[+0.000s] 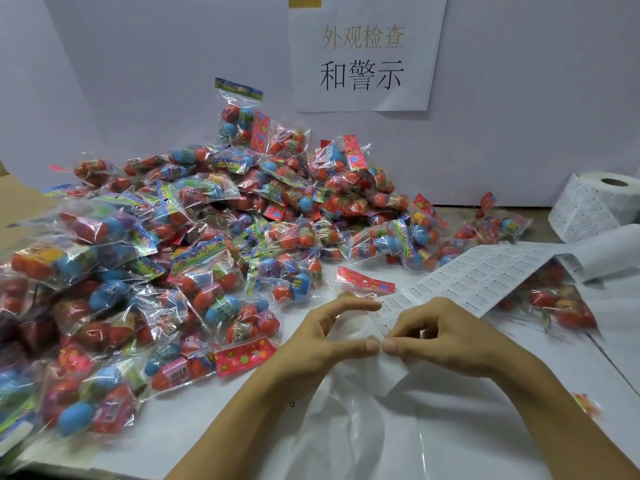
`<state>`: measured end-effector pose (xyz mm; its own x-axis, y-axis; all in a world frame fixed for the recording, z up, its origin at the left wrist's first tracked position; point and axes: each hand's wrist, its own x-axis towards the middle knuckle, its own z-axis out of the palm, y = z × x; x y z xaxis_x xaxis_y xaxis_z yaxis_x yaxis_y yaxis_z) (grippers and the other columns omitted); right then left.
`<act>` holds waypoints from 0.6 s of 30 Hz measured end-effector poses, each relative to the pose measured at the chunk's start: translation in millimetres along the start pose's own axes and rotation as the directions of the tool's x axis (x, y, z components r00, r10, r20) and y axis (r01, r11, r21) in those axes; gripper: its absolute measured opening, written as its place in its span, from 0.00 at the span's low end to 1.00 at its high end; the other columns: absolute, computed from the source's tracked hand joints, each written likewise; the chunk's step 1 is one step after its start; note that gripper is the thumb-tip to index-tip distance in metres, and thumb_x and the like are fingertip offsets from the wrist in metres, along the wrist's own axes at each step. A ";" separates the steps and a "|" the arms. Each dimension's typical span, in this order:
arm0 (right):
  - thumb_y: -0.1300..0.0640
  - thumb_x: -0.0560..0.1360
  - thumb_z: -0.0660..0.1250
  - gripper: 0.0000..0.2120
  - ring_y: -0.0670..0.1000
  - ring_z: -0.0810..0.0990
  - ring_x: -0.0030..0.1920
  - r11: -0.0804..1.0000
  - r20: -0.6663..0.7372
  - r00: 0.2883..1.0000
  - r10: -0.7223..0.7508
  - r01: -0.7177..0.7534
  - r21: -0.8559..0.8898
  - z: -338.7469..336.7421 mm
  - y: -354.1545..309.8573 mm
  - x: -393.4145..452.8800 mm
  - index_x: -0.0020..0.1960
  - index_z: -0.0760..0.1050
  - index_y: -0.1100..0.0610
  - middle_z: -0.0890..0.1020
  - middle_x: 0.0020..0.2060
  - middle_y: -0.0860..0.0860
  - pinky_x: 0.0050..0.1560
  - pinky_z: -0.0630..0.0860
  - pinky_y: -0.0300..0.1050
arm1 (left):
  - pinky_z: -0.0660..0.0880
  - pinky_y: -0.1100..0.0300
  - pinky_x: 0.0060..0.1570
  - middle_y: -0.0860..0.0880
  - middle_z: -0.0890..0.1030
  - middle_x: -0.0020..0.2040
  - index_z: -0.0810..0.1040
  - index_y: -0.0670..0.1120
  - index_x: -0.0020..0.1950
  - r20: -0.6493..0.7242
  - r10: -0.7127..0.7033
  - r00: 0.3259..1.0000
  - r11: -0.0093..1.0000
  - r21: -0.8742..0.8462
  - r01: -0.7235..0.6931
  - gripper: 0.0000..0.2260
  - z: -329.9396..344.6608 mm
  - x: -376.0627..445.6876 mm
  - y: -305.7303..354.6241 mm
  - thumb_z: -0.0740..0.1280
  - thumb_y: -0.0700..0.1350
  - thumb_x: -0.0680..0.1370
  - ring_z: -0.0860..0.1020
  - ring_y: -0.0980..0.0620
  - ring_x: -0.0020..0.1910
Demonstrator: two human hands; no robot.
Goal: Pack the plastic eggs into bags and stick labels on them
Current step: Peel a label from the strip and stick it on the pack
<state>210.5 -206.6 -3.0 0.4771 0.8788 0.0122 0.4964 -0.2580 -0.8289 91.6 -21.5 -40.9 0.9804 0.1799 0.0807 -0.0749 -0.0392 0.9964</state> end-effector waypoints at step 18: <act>0.53 0.66 0.71 0.08 0.46 0.66 0.28 0.883 -0.354 0.935 0.001 0.165 0.439 -17.0 -0.9 -4.7 0.30 0.77 0.54 0.69 0.25 0.49 0.29 0.64 0.36 | 0.79 0.44 0.60 0.49 0.81 0.58 0.80 0.62 0.55 0.031 0.036 0.999 0.970 0.241 -0.043 0.15 5.6 2.5 -9.1 0.78 0.54 0.71 0.80 0.44 0.57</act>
<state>220.2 -217.4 7.1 0.7037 0.6791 0.2088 0.1993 0.0934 -0.9755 95.7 -26.2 -49.8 0.9822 0.1477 0.1161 -0.0706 -0.2825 0.9567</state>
